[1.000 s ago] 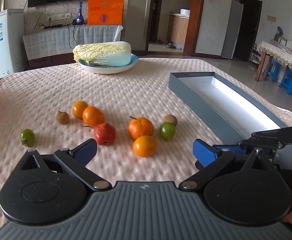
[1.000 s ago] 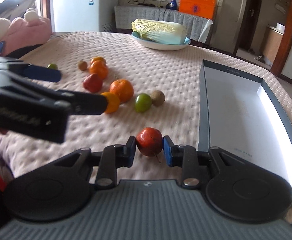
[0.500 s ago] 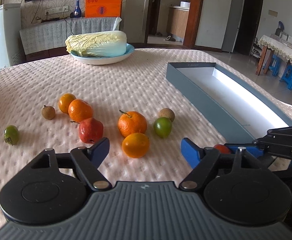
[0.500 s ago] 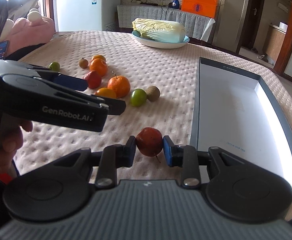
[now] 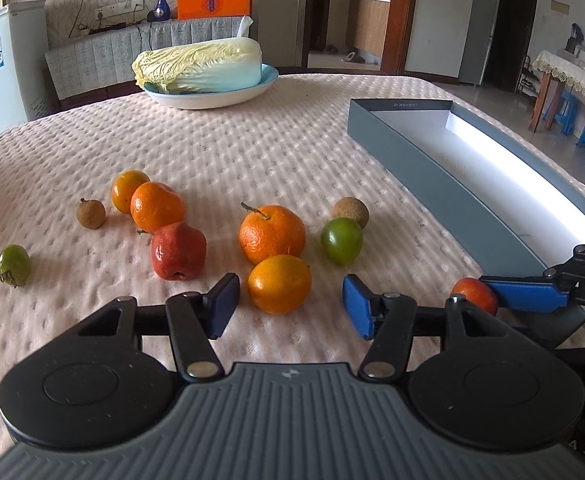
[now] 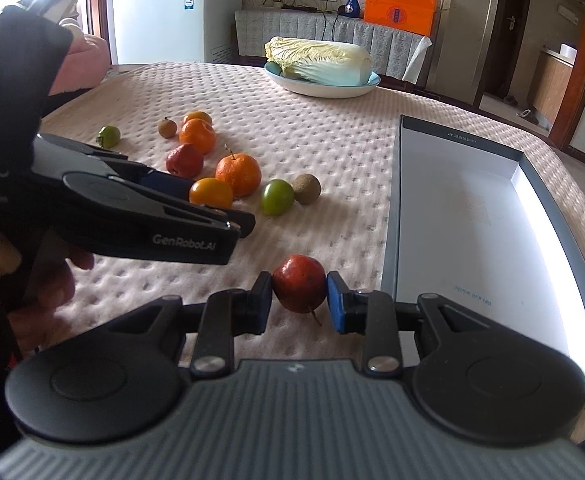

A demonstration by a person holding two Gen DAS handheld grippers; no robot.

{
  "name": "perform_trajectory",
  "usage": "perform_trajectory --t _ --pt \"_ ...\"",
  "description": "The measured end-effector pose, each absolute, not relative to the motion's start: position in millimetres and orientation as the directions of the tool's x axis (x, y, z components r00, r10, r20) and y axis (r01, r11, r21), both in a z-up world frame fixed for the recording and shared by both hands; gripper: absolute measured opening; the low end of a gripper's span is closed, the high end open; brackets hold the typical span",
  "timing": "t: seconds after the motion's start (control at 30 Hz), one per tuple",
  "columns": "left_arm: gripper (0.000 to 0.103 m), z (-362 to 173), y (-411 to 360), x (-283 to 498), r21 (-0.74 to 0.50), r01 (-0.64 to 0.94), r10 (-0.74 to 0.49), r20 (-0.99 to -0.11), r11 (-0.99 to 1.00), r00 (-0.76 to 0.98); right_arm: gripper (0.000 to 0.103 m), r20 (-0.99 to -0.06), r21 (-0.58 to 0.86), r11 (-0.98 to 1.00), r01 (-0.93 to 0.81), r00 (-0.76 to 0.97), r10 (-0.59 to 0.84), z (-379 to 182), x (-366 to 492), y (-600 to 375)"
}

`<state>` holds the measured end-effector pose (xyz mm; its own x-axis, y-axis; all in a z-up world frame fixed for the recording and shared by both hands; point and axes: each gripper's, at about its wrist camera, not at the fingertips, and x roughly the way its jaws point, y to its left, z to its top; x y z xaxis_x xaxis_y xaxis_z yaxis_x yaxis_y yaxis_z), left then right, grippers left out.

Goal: Organize fruits
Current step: 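Grasp the orange with the left tool while the right tool holds the tomato, then carry the orange into the gray box and open the left tool while right holds tomato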

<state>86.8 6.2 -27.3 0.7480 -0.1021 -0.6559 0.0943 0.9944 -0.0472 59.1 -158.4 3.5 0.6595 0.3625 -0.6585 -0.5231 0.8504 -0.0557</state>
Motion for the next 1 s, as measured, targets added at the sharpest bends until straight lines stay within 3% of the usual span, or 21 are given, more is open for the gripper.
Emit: perform_trajectory --t 0.13,1.0 --pt "0.038 -26.5 8.2 87.0 -0.034 0.084 -0.086 -0.653 0.996 0.753 0.033 -0.657 -0.050 0.852 -0.521 0.660 0.365 5.1 58.9 -158.5" --pt "0.038 17.2 0.0 63.8 0.005 0.032 -0.022 -0.619 0.999 0.785 0.033 -0.591 0.017 0.862 -0.506 0.691 0.417 31.6 49.7 -172.3"
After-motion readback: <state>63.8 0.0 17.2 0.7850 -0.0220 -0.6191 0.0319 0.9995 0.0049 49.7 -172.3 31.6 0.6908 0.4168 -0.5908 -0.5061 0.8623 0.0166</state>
